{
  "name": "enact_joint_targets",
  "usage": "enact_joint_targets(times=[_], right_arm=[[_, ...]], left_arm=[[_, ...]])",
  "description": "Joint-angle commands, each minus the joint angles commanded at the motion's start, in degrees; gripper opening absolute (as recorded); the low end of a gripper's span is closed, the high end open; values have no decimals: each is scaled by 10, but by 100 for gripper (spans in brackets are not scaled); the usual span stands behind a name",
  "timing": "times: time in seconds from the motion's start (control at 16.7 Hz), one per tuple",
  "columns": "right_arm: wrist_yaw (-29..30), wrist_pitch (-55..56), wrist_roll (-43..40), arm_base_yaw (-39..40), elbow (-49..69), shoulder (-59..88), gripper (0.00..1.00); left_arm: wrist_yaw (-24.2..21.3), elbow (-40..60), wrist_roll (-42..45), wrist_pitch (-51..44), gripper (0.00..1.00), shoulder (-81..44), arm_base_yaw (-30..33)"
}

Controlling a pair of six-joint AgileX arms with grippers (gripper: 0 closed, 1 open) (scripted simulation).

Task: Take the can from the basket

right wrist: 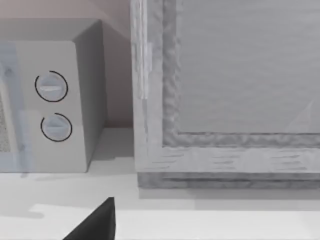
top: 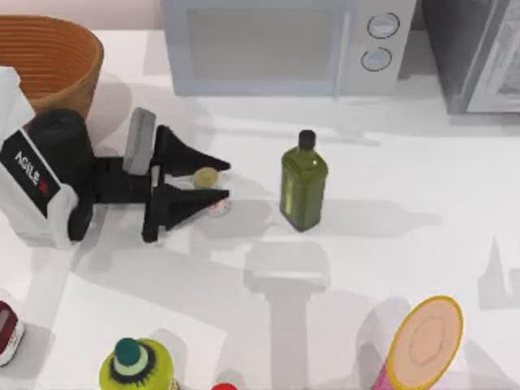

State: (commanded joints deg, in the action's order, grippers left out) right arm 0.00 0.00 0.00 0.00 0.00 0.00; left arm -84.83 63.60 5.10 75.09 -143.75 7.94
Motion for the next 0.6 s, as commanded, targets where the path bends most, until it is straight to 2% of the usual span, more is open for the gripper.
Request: enact_joint_targets(times=[0.24,0.6], right_arm=[[0,0,0,0,0,0,100],[0,0,0,0,0,0,100]], left_arm=[[0,0,0,0,98,0,0],[0,0,0,0,100,0,0]])
